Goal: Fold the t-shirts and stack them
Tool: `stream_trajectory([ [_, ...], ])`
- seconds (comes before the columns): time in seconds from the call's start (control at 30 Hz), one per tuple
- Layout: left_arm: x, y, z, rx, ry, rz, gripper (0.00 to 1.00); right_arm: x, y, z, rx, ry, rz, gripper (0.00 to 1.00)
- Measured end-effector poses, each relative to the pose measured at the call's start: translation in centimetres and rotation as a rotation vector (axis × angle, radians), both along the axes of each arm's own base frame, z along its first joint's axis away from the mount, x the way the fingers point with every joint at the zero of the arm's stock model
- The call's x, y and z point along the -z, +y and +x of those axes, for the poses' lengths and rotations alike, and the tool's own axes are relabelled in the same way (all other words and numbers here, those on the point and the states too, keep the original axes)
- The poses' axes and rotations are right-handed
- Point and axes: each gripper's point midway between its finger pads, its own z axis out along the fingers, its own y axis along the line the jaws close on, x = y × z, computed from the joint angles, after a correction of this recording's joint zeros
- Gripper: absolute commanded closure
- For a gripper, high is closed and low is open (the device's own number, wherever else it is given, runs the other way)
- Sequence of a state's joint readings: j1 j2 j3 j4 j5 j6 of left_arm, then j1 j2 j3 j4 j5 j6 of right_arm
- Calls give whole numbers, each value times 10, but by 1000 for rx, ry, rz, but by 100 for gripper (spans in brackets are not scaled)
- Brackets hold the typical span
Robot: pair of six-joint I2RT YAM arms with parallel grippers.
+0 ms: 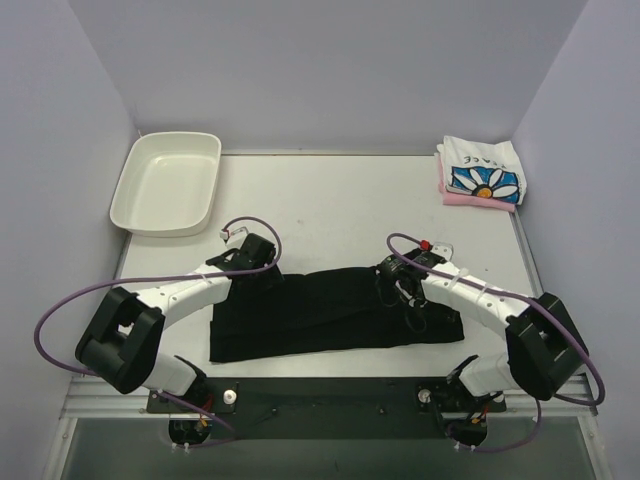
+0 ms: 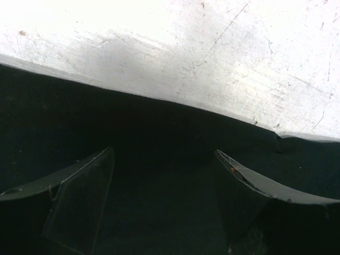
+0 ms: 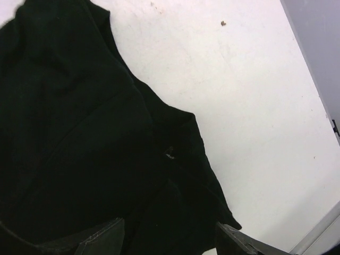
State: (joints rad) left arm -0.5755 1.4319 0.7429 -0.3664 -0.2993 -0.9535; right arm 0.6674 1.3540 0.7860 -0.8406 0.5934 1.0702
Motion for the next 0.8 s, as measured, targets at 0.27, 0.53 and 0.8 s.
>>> stream_trajectory([
  [0.27,0,1,-1,1,4,4,16,18,-8,1,15,47,-9,33],
  [0.53,0,1,-1,1,4,3,16,32,-4,-13,-4,101,26,32],
  [0.8,1,1,-1,0,5,3,16,34,20,-35,-101,120,41,35],
])
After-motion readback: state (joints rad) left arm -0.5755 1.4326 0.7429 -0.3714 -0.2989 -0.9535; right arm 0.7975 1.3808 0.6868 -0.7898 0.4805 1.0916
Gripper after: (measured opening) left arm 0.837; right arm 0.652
